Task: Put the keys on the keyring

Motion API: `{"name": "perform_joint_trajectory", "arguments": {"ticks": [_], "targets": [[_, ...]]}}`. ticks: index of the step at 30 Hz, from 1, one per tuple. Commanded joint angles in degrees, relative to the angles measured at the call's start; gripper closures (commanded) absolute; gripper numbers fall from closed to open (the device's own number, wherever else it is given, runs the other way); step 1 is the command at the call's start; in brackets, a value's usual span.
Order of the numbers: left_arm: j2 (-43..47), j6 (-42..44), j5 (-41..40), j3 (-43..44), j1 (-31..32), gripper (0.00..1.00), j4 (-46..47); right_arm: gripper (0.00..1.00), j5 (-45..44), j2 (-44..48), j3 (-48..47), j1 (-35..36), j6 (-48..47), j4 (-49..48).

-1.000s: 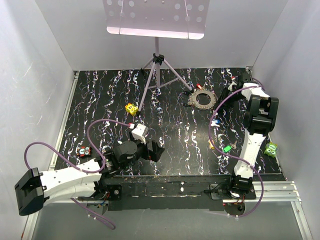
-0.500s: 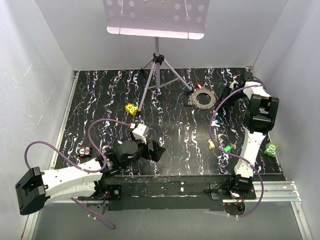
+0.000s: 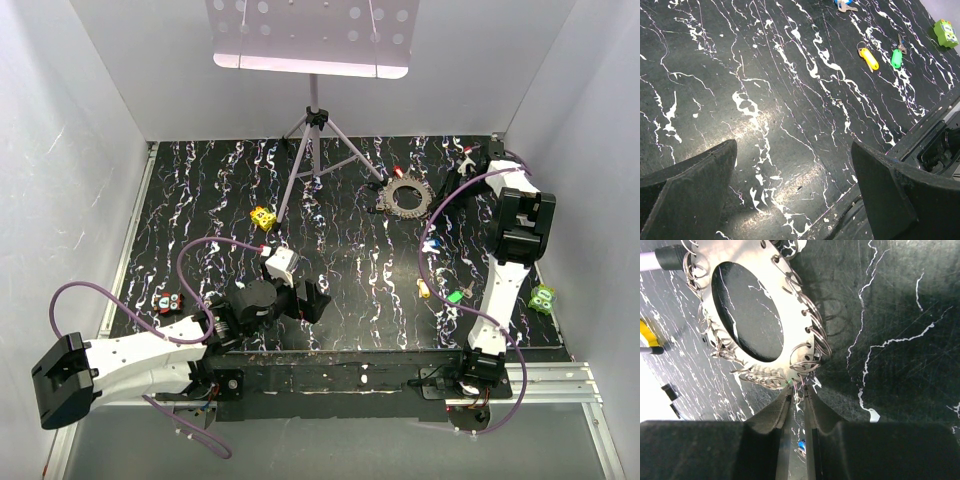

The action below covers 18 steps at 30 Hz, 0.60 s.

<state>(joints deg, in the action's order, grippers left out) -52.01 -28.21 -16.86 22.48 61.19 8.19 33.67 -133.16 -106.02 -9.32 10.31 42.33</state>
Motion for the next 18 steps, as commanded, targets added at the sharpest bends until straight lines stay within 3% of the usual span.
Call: {"name": "perform_joint_trajectory", "arguments": {"ticks": [1, 18], "targets": [[-0.20, -0.27, 0.51, 0.37, -0.37, 0.02, 0.69, 0.79, 0.78, -1.40, -2.70, 0.01, 0.06, 1.62], [-0.29, -0.27, 0.69, 0.37, -0.46, 0.02, 0.69, 0.79, 0.78, -3.24, -5.87, 0.09, -0.73, 4.26]]}}
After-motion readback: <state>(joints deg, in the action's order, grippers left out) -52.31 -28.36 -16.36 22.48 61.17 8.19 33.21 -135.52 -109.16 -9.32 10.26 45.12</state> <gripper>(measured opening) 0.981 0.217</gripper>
